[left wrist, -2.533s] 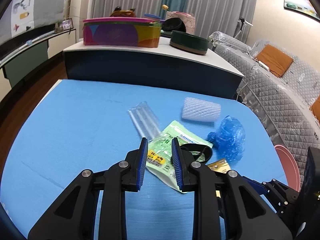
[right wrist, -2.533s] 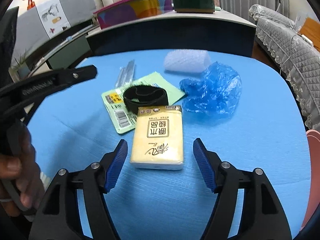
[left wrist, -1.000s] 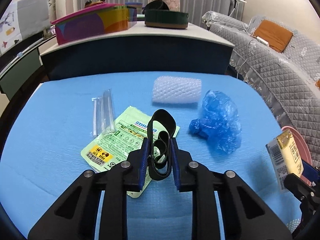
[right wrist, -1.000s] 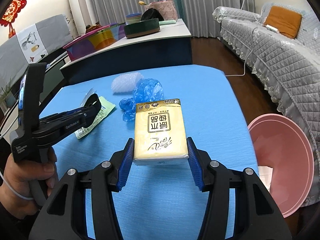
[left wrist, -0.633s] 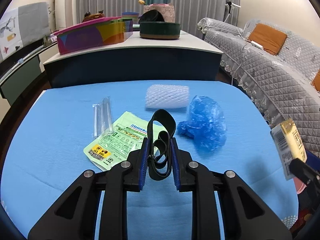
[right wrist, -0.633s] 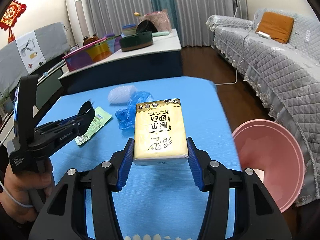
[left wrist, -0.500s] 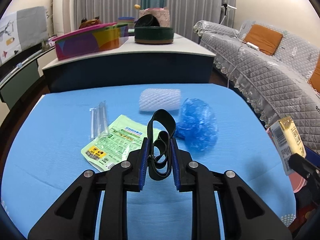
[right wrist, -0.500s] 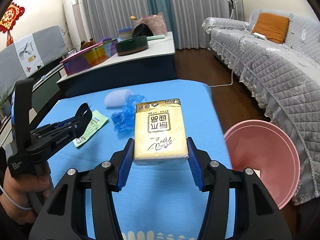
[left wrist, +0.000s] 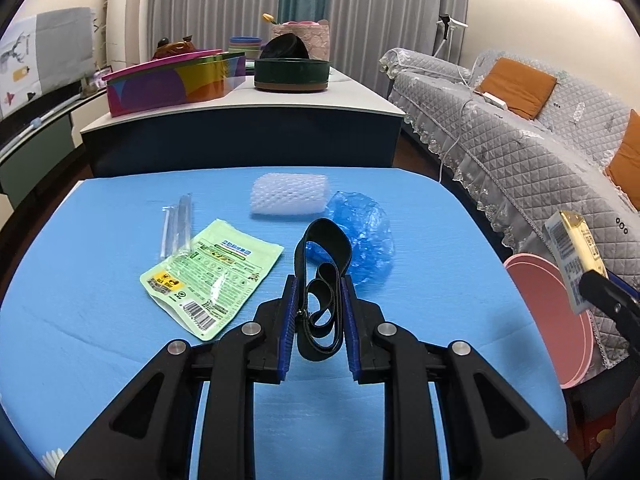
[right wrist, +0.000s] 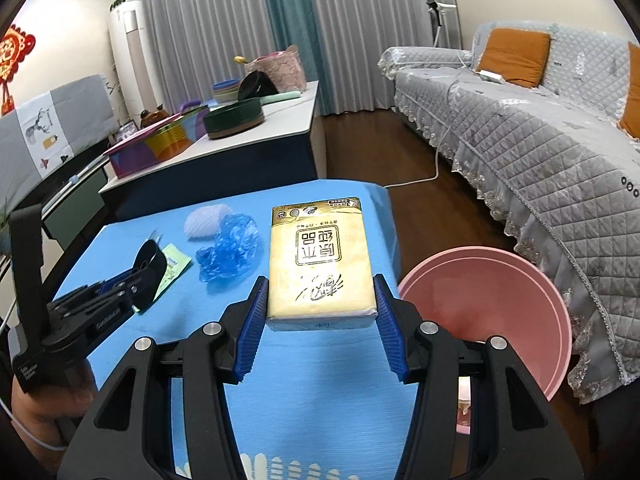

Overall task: Collect trash
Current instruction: 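Carry the rubber band with left tool while right tool carries tissue pack to basin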

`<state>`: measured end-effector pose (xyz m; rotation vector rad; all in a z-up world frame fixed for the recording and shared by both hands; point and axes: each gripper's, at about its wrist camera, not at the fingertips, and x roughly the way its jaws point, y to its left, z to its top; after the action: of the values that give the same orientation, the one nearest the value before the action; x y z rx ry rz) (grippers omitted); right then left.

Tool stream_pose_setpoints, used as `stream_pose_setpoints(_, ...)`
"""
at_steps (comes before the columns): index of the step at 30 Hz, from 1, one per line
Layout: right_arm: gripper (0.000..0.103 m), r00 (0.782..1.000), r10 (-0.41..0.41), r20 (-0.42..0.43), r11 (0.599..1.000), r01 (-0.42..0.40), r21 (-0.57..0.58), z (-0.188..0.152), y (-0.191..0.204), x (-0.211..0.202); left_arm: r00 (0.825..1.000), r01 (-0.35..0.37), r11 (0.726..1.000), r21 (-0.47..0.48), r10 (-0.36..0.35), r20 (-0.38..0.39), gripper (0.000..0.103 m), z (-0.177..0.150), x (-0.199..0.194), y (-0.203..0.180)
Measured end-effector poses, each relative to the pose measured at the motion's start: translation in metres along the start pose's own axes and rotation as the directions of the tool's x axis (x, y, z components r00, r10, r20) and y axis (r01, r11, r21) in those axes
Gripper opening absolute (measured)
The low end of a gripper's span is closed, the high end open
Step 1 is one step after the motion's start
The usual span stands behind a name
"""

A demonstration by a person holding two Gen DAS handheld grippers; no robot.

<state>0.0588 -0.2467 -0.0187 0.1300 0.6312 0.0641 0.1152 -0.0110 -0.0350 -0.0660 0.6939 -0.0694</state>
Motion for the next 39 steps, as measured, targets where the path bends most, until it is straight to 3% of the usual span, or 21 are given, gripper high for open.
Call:
stream_pose_setpoints(16, 0.052, 0.998, -0.045, 0.038, 0.996, 0.042, 0.081, 0.022, -0.035, -0.012, 0.999, 0.048, 0.998, 0.044, -0.049, 0.02, 0.021, 0.01, -0.014, -0.038)
stream_pose_setpoints(39, 0.052, 0.991, -0.129, 0.034, 0.975, 0.12, 0.189, 0.035, -0.098, -0.025, 0.987, 0.157, 0.98, 0.119, -0.16, 0.014, 0.021, 0.02, -0.004, -0.109)
